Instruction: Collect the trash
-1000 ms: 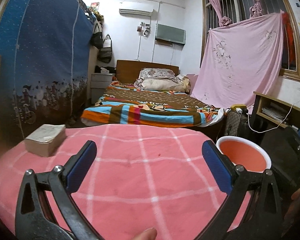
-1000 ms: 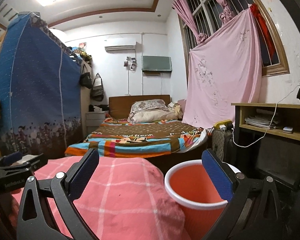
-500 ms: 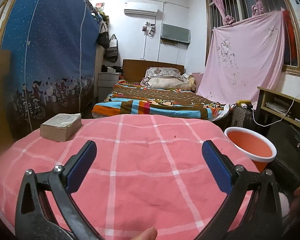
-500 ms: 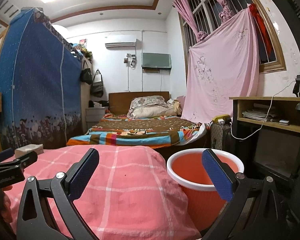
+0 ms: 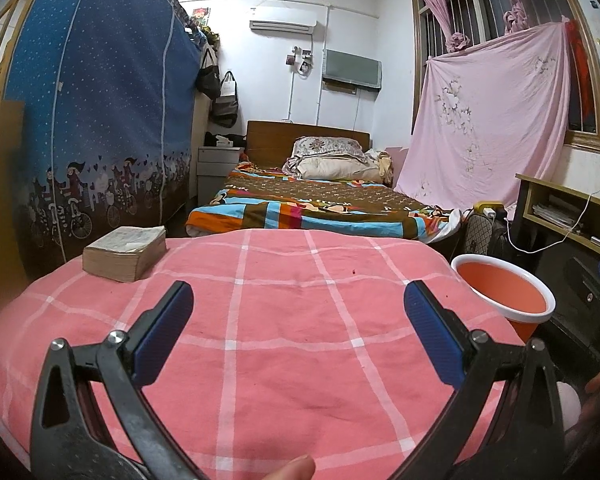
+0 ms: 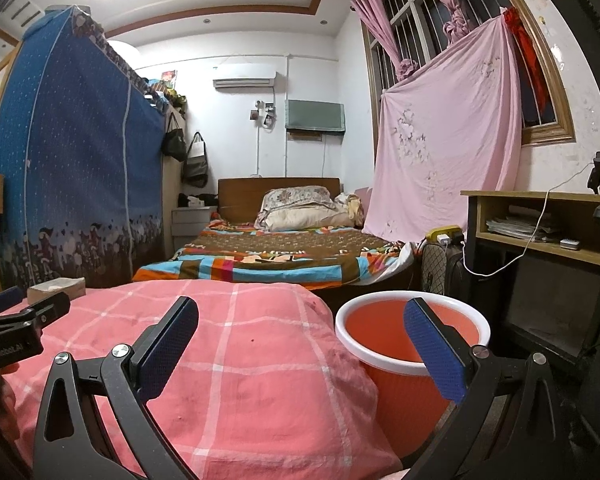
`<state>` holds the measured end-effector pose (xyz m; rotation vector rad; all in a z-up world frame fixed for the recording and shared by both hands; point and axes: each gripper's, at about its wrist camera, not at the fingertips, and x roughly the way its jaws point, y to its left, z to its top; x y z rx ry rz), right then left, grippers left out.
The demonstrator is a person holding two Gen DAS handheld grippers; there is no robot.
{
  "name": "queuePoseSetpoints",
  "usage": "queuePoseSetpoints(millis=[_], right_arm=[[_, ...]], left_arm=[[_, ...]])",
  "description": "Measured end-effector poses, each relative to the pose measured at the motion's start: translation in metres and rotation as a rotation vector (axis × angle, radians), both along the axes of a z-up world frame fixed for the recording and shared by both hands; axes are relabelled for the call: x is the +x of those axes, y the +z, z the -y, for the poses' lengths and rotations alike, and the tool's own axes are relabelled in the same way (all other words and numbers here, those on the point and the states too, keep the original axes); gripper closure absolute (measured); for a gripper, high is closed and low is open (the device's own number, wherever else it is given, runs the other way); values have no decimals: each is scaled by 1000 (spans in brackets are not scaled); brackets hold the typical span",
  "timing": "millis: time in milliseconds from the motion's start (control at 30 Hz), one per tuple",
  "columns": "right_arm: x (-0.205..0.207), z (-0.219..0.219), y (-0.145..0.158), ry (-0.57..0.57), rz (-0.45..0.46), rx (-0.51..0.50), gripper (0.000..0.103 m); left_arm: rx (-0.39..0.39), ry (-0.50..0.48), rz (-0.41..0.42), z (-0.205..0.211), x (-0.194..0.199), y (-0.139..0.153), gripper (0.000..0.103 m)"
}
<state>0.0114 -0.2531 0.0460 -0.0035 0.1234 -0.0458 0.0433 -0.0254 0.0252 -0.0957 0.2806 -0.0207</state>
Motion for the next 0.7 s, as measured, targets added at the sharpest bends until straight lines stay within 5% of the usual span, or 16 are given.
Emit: queuePoseSetpoints(millis=[700], right_arm=[[0,-2,-1,1,-4,3,0]], left_arm=[[3,3,9,-2,-2,1,16]])
